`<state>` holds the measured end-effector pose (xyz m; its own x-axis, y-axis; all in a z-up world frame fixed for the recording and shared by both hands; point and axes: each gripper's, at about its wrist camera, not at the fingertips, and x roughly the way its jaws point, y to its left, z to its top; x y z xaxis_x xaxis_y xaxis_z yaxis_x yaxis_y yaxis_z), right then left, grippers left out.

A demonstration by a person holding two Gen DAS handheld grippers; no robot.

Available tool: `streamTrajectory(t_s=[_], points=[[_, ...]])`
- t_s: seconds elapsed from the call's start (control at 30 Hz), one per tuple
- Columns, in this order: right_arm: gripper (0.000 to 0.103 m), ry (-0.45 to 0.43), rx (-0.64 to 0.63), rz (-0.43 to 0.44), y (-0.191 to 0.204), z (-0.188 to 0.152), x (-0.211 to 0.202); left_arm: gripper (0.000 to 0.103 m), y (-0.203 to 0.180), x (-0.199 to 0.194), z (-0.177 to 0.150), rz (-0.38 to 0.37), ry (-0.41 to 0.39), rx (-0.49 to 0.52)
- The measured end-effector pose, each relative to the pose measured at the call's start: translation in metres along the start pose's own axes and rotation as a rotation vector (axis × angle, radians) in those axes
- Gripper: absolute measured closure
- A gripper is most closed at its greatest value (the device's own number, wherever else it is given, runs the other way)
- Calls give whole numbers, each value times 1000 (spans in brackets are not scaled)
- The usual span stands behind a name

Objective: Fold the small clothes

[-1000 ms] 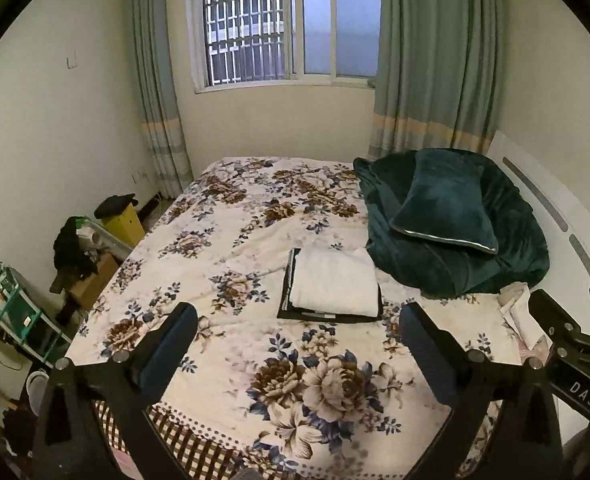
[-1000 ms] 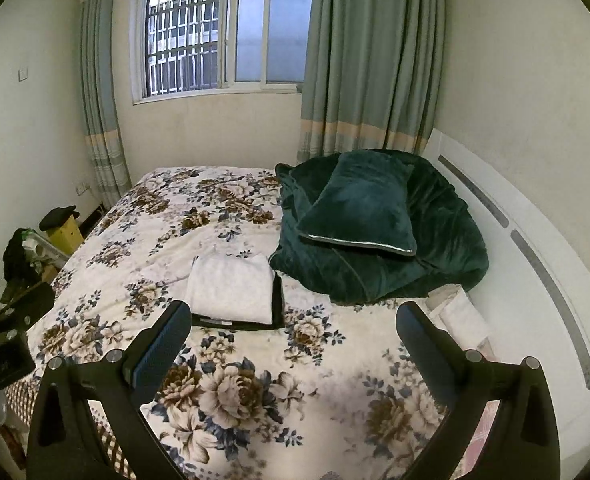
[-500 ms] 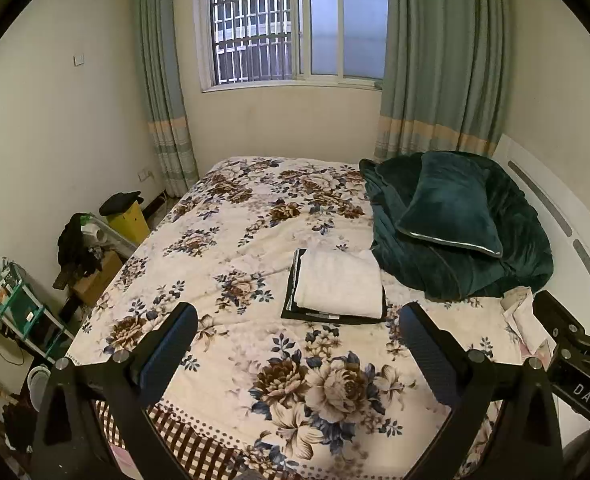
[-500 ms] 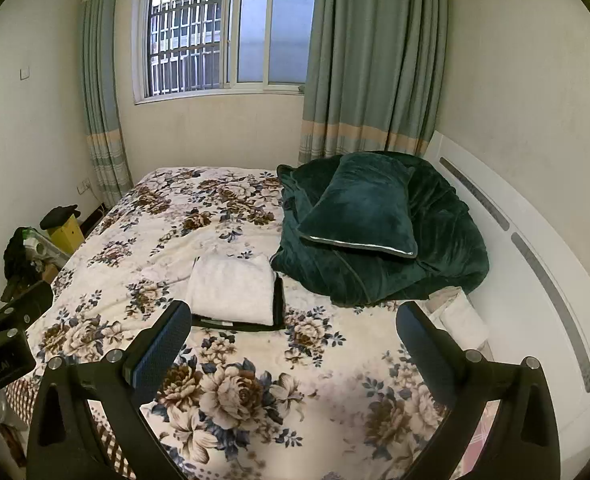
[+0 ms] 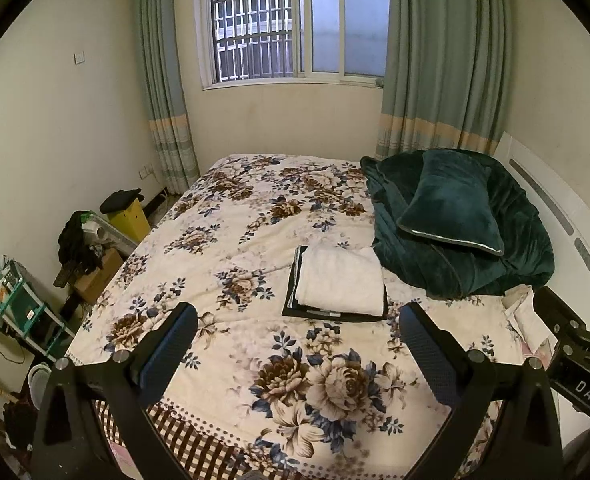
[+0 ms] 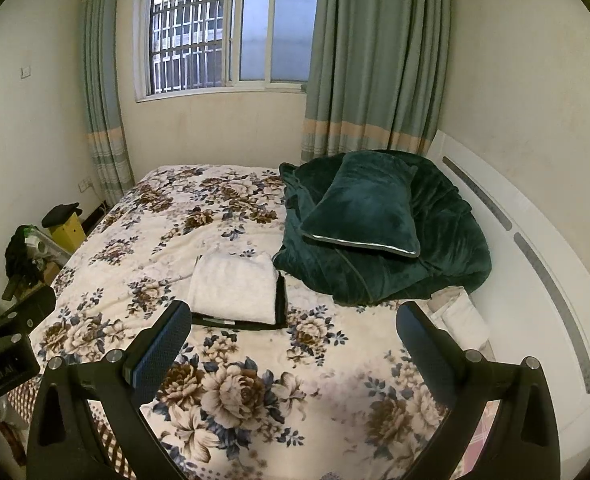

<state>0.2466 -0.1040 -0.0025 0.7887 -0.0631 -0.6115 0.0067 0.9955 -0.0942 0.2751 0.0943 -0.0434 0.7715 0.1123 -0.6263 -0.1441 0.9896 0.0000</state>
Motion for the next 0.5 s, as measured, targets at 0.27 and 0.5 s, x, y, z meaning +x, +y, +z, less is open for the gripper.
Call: streamTrajectory(t_s=[0.27, 0.5], points=[[0, -2, -6, 3, 2, 1, 1, 0, 1, 1, 1, -3, 1, 2], [0, -4, -13, 16, 3, 4, 2, 0, 1, 1, 1, 0, 2, 0]])
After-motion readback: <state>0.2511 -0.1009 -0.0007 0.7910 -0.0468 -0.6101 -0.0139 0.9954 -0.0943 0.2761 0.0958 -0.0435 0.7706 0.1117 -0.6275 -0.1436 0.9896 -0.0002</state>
